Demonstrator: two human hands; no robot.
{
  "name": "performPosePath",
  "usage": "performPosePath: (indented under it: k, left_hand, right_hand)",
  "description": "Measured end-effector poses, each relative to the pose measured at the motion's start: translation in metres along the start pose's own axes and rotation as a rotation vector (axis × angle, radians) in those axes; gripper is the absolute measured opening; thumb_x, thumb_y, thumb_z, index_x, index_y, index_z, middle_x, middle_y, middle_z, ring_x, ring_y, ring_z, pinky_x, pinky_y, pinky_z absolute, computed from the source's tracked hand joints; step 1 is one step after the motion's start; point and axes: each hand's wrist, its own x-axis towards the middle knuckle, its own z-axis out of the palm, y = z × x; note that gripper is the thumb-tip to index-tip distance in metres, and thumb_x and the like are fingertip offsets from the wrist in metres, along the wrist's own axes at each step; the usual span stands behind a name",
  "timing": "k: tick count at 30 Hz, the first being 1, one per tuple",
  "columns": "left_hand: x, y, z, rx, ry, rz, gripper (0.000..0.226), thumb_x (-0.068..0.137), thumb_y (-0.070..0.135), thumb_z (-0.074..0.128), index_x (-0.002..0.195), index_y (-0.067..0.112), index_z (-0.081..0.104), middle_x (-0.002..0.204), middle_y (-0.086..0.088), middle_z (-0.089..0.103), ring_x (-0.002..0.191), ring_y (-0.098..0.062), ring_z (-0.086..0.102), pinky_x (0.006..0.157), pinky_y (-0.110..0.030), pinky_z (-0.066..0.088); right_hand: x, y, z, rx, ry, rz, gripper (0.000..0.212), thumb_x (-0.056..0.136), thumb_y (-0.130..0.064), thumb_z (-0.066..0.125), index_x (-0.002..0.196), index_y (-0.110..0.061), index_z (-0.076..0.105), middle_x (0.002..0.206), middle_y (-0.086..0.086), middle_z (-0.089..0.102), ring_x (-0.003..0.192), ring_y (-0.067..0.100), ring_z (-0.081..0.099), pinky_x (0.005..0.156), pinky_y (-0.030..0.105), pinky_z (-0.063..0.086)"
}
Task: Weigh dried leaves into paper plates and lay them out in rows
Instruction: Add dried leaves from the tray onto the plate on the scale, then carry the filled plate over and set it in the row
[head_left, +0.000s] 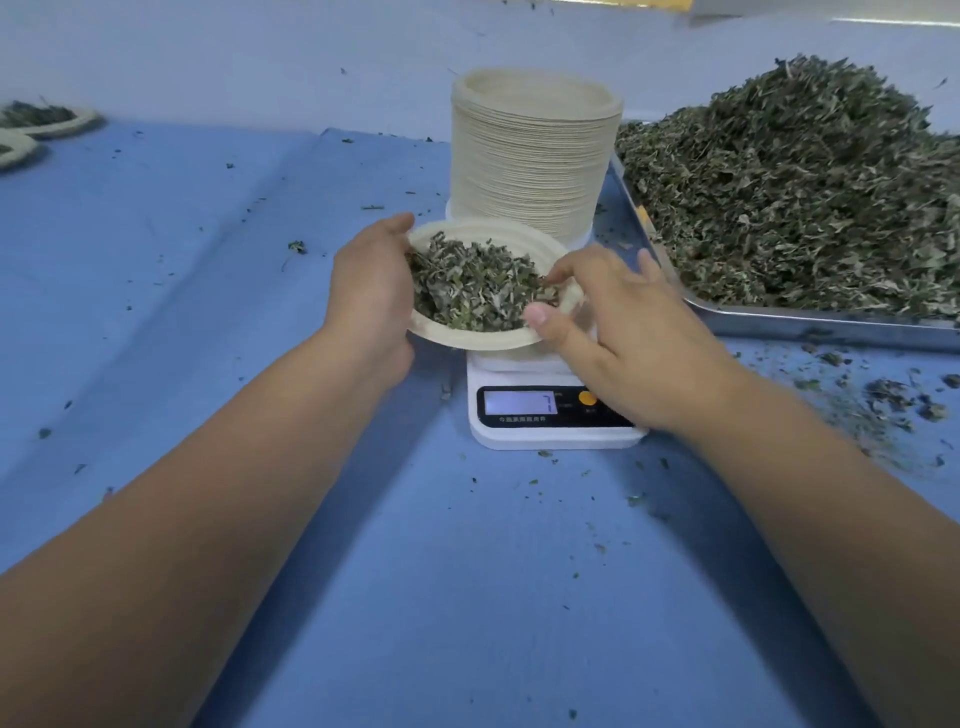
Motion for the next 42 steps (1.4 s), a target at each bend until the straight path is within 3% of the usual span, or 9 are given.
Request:
performPosePath:
  k: [3,9,14,18,22,28,32,37,42]
  left_hand:
    - [0.011,0.011,-0.025,-0.037,0.027,-0.026,0.039,0.097,0.006,0.042,0.114,0.022,0.074,0.117,-0.008,0.072,0.097,-0.026,0.075,0.086,-0.050,0.062]
    - [0.023,0.034,-0.101,-0.014,0.126,-0.034,0.043,0.092,-0.001,0.041,0.111,0.021,0.073,0.120,-0.013,0.069,0.100,-0.035,0.074,0.086,-0.059,0.060]
    - [0.041,0.061,-0.182,-0.080,0.311,0.009,0.012,0.092,0.008,0.055,0.090,0.008,0.067,0.096,-0.014,0.064,0.089,-0.035,0.072,0.085,-0.046,0.060]
    - [0.059,0.069,-0.258,0.077,0.486,0.052,0.016,0.096,0.015,0.051,0.080,0.018,0.052,0.099,-0.010,0.056,0.093,-0.022,0.052,0.079,-0.039,0.049]
    - [0.076,0.082,-0.328,0.246,0.588,0.060,0.024,0.098,0.016,0.044,0.075,0.020,0.046,0.088,-0.007,0.053,0.089,-0.022,0.047,0.057,-0.029,0.042]
    - [0.085,0.105,-0.429,0.346,0.764,0.080,0.015,0.095,0.011,0.046,0.082,0.017,0.052,0.091,-0.011,0.047,0.085,-0.021,0.041,0.070,-0.040,0.036]
    - [0.075,0.111,-0.490,0.394,0.865,0.199,0.018,0.090,0.014,0.042,0.076,0.022,0.048,0.085,0.000,0.052,0.079,-0.013,0.045,0.071,-0.032,0.038]
    - [0.070,0.110,-0.523,0.351,1.069,0.286,0.038,0.094,0.017,0.045,0.127,0.010,0.062,0.104,0.000,0.068,0.078,-0.007,0.061,0.049,-0.028,0.040]
    - [0.075,0.105,-0.514,0.388,1.062,0.334,0.011,0.087,0.012,0.045,0.089,0.022,0.049,0.082,0.006,0.057,0.074,-0.015,0.054,0.063,-0.032,0.037]
  right_hand:
    - [0.005,-0.019,0.001,-0.022,-0.096,-0.065,0.064,0.096,-0.073,0.026,0.133,-0.026,0.047,0.114,0.006,0.069,0.150,0.021,0.027,0.126,0.048,0.004]
    - [0.043,-0.078,0.015,0.083,-0.176,-0.168,0.066,0.086,-0.078,0.041,0.140,-0.042,0.047,0.157,0.010,0.037,0.153,0.017,0.013,0.118,0.036,0.019]
    - [0.096,-0.143,0.056,0.193,-0.258,-0.261,0.056,0.087,-0.069,0.047,0.136,-0.043,0.048,0.110,-0.008,0.057,0.151,0.018,0.024,0.104,0.036,0.036]
    - [0.130,-0.203,0.114,0.264,-0.275,-0.353,0.046,0.095,-0.059,0.051,0.137,-0.040,0.047,0.142,-0.005,0.051,0.148,0.021,0.028,0.104,0.034,0.031]
    - [0.160,-0.262,0.169,0.254,-0.291,-0.405,0.045,0.096,-0.059,0.050,0.134,-0.036,0.049,0.125,-0.001,0.057,0.127,0.026,0.049,0.095,0.032,0.038]
    - [0.196,-0.350,0.227,0.220,-0.329,-0.482,0.048,0.097,-0.059,0.051,0.135,-0.030,0.051,0.132,0.003,0.061,0.116,0.027,0.054,0.091,0.034,0.040]
    - [0.215,-0.414,0.255,0.209,-0.329,-0.555,0.048,0.099,-0.056,0.048,0.133,-0.023,0.051,0.129,0.006,0.061,0.116,0.029,0.054,0.097,0.040,0.043]
    - [0.239,-0.490,0.289,0.162,-0.313,-0.589,0.052,0.101,-0.057,0.041,0.136,-0.019,0.047,0.131,0.012,0.059,0.122,0.034,0.051,0.102,0.049,0.041]
    - [0.261,-0.537,0.313,0.129,-0.310,-0.565,0.055,0.099,-0.058,0.039,0.136,-0.018,0.047,0.136,0.016,0.057,0.125,0.037,0.050,0.103,0.051,0.041]
